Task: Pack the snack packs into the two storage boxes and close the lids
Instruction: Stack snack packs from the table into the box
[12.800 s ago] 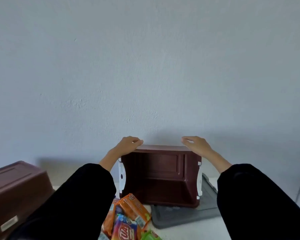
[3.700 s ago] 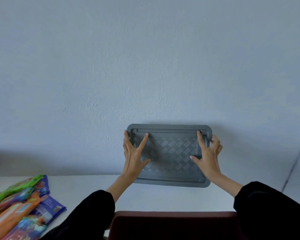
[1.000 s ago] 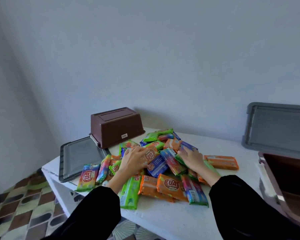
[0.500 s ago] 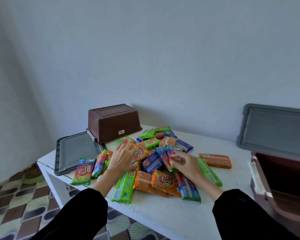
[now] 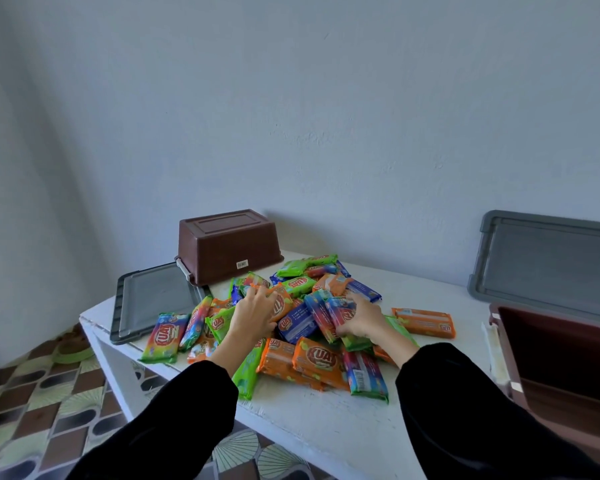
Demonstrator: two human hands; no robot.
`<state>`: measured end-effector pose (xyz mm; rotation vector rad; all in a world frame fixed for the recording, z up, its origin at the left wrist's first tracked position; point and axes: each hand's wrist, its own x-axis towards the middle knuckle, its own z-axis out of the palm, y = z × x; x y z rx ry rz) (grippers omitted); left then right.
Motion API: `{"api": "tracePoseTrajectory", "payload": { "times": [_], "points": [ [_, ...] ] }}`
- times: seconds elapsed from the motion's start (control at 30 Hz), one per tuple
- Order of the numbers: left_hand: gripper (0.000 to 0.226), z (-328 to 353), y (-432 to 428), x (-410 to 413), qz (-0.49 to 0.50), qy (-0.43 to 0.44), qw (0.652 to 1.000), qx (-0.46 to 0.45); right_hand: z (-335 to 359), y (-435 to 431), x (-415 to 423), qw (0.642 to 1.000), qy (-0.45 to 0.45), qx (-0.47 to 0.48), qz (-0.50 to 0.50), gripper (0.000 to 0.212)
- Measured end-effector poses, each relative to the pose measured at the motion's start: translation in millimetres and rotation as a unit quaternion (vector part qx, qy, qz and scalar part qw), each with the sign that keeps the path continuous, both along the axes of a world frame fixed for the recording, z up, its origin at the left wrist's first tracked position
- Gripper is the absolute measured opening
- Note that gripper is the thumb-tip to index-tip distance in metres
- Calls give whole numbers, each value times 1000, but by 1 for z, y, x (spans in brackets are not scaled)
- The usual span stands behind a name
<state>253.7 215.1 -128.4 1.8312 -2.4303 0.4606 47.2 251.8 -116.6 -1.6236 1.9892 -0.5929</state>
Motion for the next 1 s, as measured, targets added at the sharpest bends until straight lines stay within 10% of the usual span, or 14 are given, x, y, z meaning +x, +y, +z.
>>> {"api": "tracePoseTrajectory", "payload": {
  "times": [0.47, 1.0],
  "points": [
    [64, 107, 34, -44, -145, 255, 955, 51, 110, 24, -63, 987, 138, -61, 58, 93],
    [67, 92, 107, -339, -477, 116, 846, 205, 97, 200, -315, 972, 196, 117, -60, 87]
  ]
}}
